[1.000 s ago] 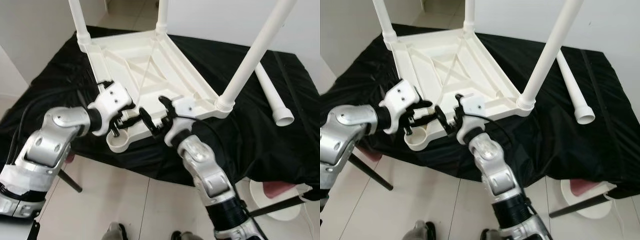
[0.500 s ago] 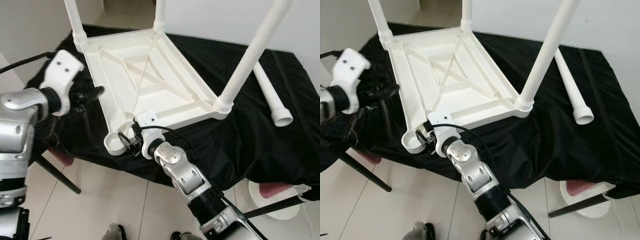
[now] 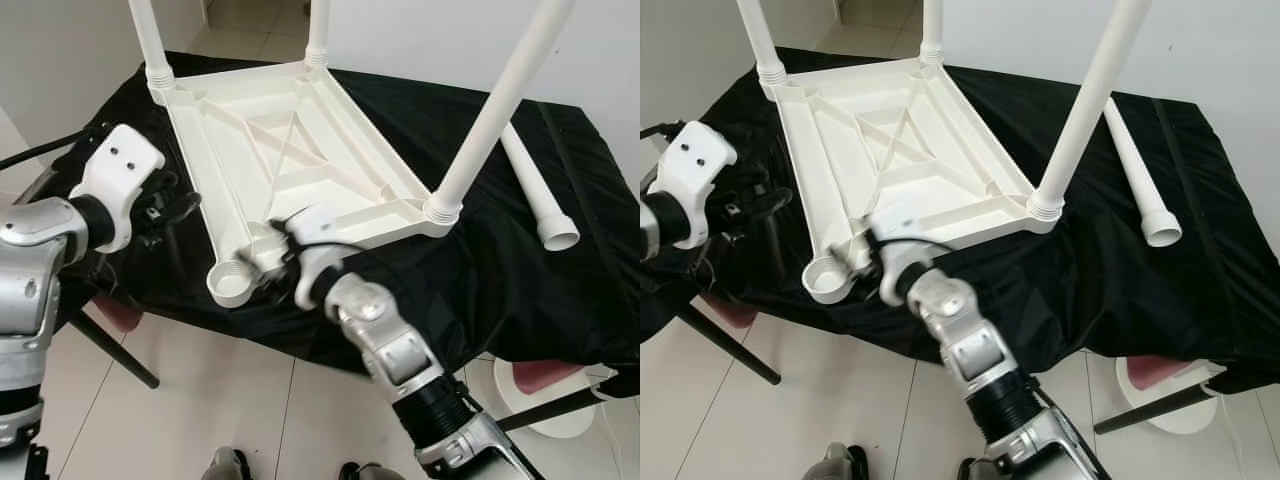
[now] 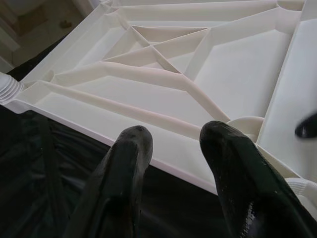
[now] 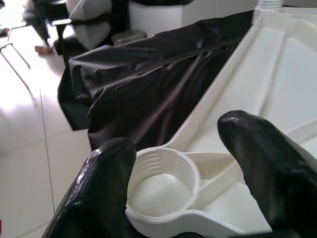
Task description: Building children table
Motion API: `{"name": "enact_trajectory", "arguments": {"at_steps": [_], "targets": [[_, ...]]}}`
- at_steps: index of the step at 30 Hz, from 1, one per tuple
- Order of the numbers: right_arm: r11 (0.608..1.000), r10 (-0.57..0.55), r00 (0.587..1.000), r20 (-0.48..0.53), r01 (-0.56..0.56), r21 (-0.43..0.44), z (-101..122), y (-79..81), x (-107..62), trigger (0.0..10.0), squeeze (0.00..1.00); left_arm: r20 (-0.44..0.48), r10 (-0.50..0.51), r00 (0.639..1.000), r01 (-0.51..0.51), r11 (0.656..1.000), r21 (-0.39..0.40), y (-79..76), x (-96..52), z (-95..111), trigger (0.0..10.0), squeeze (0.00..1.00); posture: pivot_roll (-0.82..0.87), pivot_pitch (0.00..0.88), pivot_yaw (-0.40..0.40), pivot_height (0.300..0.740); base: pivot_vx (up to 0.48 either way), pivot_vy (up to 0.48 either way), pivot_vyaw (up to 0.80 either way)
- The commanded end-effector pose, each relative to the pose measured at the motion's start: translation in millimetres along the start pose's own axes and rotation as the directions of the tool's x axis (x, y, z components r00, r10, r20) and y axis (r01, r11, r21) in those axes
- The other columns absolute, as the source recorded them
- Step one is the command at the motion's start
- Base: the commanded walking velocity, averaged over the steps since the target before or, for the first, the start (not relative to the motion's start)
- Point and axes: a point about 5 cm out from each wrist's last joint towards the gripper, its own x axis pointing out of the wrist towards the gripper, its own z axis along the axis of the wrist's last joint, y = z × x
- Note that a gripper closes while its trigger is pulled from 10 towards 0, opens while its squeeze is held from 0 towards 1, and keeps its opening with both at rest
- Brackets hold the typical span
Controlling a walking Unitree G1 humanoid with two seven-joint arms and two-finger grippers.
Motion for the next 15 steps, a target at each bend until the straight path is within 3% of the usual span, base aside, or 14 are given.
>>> {"name": "enact_trajectory", "arguments": {"at_steps": [1,3,5,8,12,15], "targets": [[0.999,0.042,0.996,-0.074,-0.045,-0.030,-9,6.7,4.3,10.0,0.00,-0.027,0.191,0.981,-0.191,0.981,-0.014,10.7,-0.6,-4,10.0,0.00,0.03,0.160,-0.015,0.740,0.000,0.000,0.00],[0.999,0.033,0.984,-0.175,-0.040,-0.035,-20,9.0,8.6,10.0,0.00,-0.024,0.200,0.980,-0.200,0.980,-0.018,10.7,-0.9,-2,10.0,0.00,0.03,0.160,-0.016,0.740,0.000,0.000,0.00],[0.999,0.033,0.984,-0.175,-0.040,-0.035,-20,9.0,8.6,10.0,0.00,-0.024,0.200,0.980,-0.200,0.980,-0.018,10.7,-0.9,-2,10.0,0.00,0.03,0.160,-0.016,0.740,0.000,0.000,0.00],[0.999,-0.029,0.966,-0.258,0.022,-0.031,-31,-0.8,5.0,10.0,0.00,-0.026,0.203,0.979,-0.204,0.979,-0.020,9.8,-2.0,-2,10.0,0.00,0.04,0.160,-0.021,0.740,0.000,0.000,0.00],[0.993,-0.112,0.925,-0.362,0.087,-0.085,-49,-19.7,-20.2,10.0,0.00,-0.035,0.206,0.978,-0.208,0.978,-0.034,7.9,-1.4,-4,10.0,0.00,0.03,0.163,-0.023,0.740,0.000,0.000,0.00],[0.990,-0.133,0.914,-0.383,0.108,-0.087,-53,-23.3,-28.0,10.0,0.00,-0.036,0.206,0.978,-0.207,0.978,-0.036,7.5,-0.8,-5,10.0,0.00,0.02,0.166,-0.023,0.740,0.000,0.000,0.00]]}}
